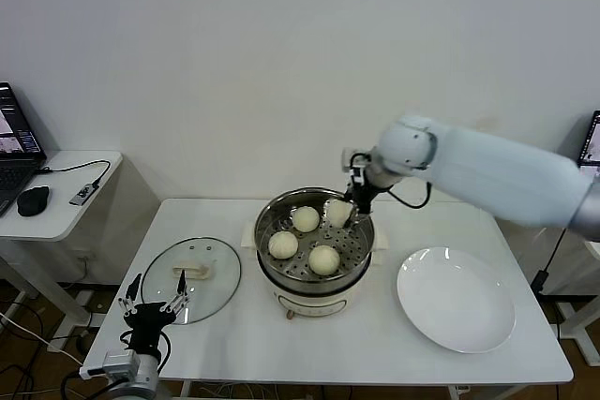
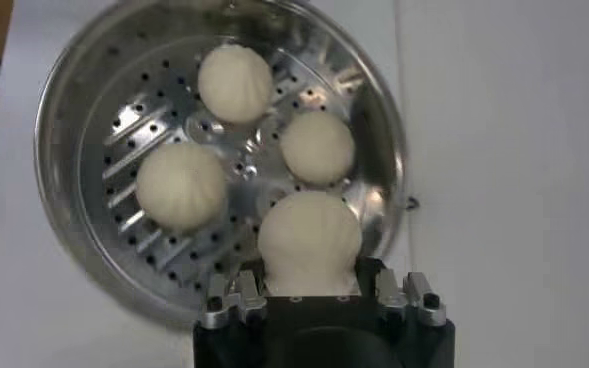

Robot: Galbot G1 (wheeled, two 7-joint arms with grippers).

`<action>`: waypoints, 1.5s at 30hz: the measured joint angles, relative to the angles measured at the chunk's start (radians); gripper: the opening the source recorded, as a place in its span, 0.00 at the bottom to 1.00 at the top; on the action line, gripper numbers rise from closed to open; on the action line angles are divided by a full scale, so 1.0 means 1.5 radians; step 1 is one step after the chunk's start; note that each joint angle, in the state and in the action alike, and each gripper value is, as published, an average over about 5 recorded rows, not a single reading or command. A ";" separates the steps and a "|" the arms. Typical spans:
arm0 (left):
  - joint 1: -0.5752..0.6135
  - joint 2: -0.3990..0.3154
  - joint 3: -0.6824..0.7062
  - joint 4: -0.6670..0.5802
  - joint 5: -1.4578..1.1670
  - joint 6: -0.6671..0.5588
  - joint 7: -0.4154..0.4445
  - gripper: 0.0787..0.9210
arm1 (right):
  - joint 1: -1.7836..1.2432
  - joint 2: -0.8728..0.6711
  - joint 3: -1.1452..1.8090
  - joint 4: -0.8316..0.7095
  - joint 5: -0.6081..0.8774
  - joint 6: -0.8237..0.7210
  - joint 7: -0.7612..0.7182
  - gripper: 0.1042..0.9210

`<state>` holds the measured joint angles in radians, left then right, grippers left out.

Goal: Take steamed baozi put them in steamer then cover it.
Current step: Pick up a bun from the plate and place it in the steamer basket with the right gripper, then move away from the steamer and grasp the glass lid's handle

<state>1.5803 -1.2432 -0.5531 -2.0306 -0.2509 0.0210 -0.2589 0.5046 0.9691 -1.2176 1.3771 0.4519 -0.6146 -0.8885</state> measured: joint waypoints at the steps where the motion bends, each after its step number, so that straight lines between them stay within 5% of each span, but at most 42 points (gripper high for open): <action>1: 0.000 0.000 0.000 0.000 0.000 0.000 0.000 0.88 | -0.005 0.004 -0.002 -0.003 -0.002 -0.002 0.001 0.57; 18: 0.000 -0.001 -0.001 -0.005 -0.001 -0.001 0.000 0.88 | -0.053 0.034 -0.006 -0.040 -0.051 -0.016 0.011 0.57; 32: -0.002 0.002 -0.004 0.000 -0.002 -0.001 0.000 0.88 | -0.046 -0.010 0.036 0.002 -0.051 -0.030 0.022 0.88; 45: -0.010 0.004 -0.001 0.010 -0.002 -0.001 0.000 0.88 | -0.190 -0.158 0.211 0.137 0.041 0.039 0.237 0.88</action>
<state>1.5652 -1.2372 -0.5539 -2.0159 -0.2542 0.0188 -0.2585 0.2201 0.7328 -0.9009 1.5821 0.5137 -0.5554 -0.5328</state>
